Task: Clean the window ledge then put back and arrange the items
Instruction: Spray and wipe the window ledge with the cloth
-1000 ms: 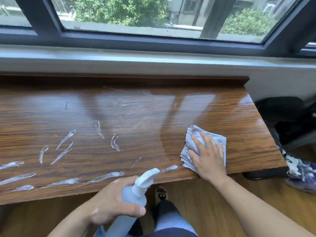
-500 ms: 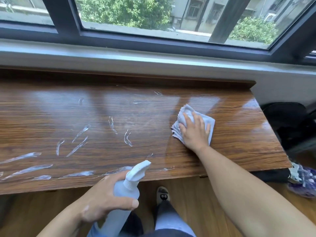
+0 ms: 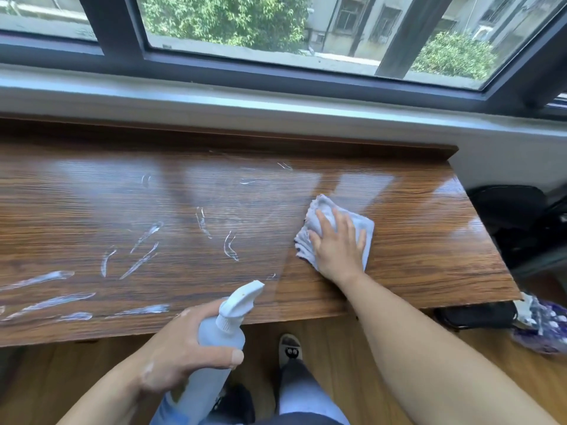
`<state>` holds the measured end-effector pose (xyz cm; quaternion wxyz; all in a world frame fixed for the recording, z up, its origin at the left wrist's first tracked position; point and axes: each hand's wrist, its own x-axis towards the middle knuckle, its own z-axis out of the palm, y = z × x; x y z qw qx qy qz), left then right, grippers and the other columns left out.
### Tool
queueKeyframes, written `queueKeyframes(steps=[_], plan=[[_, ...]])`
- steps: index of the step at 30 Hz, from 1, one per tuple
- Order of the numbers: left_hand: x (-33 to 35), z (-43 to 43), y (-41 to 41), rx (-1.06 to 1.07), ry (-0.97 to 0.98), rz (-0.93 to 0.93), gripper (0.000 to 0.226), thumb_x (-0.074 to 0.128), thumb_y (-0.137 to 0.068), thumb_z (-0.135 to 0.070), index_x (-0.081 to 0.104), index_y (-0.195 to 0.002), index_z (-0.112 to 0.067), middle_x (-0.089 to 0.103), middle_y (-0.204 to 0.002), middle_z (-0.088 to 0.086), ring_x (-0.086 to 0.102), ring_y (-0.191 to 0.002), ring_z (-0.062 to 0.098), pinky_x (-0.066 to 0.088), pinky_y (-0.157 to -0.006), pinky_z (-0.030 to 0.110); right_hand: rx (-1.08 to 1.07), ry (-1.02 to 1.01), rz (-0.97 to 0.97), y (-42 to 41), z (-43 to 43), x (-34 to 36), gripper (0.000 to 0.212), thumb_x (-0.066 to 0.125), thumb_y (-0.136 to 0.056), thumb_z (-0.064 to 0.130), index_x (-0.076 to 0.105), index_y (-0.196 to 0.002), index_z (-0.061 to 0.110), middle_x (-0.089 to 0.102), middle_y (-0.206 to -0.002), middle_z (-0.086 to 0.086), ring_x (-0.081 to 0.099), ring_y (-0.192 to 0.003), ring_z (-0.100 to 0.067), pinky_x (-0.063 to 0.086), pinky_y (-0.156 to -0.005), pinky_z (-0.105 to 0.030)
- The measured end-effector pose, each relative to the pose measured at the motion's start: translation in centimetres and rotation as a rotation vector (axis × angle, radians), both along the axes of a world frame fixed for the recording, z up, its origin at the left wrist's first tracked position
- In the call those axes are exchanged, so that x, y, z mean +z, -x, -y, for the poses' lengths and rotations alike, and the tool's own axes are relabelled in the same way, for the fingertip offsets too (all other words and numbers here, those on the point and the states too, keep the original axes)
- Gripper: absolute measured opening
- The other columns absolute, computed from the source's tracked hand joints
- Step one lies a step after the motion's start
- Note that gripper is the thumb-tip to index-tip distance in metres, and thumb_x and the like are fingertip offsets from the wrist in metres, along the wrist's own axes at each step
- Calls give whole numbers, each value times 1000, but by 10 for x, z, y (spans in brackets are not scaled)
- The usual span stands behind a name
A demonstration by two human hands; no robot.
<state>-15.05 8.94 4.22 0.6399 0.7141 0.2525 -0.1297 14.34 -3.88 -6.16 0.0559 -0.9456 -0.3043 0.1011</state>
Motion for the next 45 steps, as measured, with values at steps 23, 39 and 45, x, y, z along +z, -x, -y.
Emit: queueKeyframes(steps=[23,39,45], plan=[[3,-8,-70,151,52,114,54,79,-57,-56,69,-109,-48,78,-95,4,71,-96,24,51,-96,39,229,47,-46,-1,-18,5,67,14,-93,67,14,-155,43,1,-167,7,-6,-154,-19,-8,-120,-56],[21,-23,-136,443,243,135,50,86,-54,-35,72,-99,-17,70,-87,26,72,-78,37,57,-68,41,486,-15,70,-7,37,-7,62,36,-96,61,33,-153,36,29,-162,0,26,-151,-27,15,-116,-60],[22,-37,-172,548,117,138,48,84,-52,-40,69,-88,-11,69,-79,17,70,-79,48,51,-73,47,453,-11,93,-36,10,-3,70,40,-89,65,40,-150,32,35,-159,-1,30,-148,-29,17,-116,-60]])
